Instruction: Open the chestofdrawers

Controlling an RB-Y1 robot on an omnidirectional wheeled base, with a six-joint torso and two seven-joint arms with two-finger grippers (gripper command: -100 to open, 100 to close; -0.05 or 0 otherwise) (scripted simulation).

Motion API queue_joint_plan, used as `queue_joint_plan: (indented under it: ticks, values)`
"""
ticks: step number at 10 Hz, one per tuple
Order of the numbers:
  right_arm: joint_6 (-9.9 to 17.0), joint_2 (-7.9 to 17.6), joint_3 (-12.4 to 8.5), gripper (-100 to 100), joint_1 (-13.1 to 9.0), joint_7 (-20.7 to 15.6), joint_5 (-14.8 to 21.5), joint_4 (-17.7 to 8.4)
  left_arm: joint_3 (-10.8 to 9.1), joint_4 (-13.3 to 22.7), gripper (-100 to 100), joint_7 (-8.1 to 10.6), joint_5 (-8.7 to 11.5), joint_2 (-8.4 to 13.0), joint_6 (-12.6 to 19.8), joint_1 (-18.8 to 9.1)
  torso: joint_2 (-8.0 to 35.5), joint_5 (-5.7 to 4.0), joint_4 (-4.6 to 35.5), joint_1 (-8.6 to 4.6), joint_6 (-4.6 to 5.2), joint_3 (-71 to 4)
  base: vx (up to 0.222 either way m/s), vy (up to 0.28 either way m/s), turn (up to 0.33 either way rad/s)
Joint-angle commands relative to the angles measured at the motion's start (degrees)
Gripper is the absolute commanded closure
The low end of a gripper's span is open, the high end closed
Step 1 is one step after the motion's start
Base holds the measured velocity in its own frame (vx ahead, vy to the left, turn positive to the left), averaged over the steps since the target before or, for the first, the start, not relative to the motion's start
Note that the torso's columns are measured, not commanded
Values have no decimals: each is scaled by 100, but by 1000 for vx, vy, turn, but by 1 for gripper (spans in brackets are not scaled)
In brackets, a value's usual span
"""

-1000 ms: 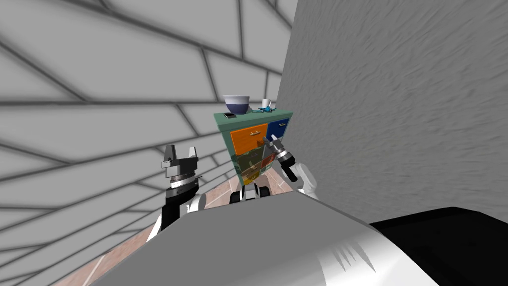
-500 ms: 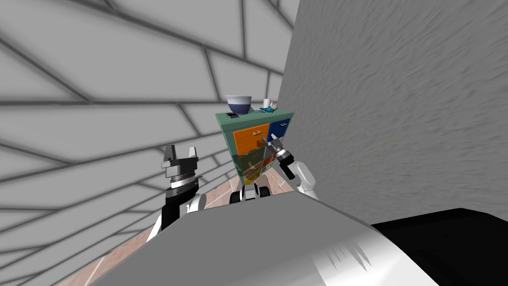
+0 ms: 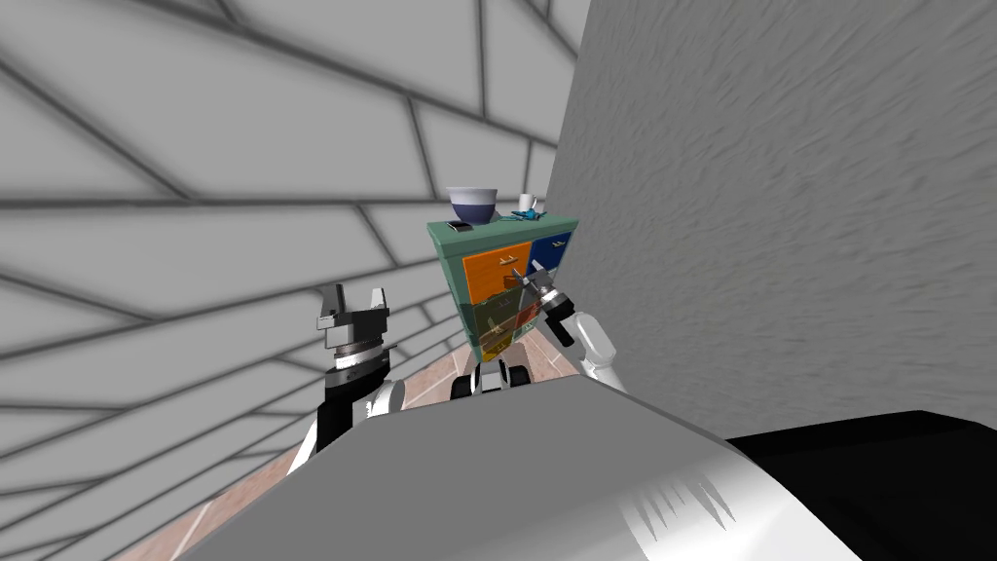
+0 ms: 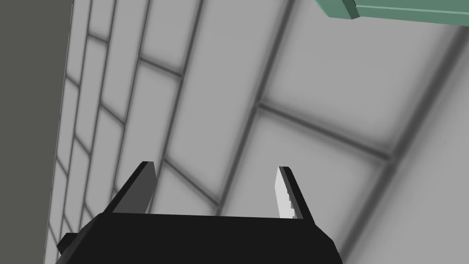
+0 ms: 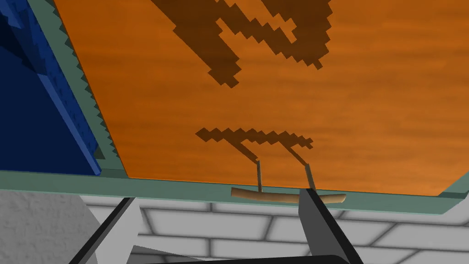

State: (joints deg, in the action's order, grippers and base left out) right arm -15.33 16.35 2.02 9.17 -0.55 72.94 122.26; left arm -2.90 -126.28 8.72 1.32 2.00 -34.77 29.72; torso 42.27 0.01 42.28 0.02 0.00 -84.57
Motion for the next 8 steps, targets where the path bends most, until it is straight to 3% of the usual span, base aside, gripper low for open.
queue_joint_plan:
  ticks: [1,3,4,8]
  values:
    - [91,46,-3,-100,-164,-30,439,-94,0,0,0,0,0,0,0,0,0,-2,0,-7,0,0,-12,32,4]
    - [91,46,-3,-100,-164,-30,726,-94,0,0,0,0,0,0,0,0,4,0,1,-1,0,3,-12,26,0]
    - [160,79,-4,-100,-292,-60,930,-168,0,0,0,0,0,0,0,0,2,-2,1,-6,0,1,-14,29,11]
    - [219,108,-9,-100,-414,-93,1545,-241,0,0,0,0,0,0,0,0,3,-1,1,-1,-1,2,-17,29,9]
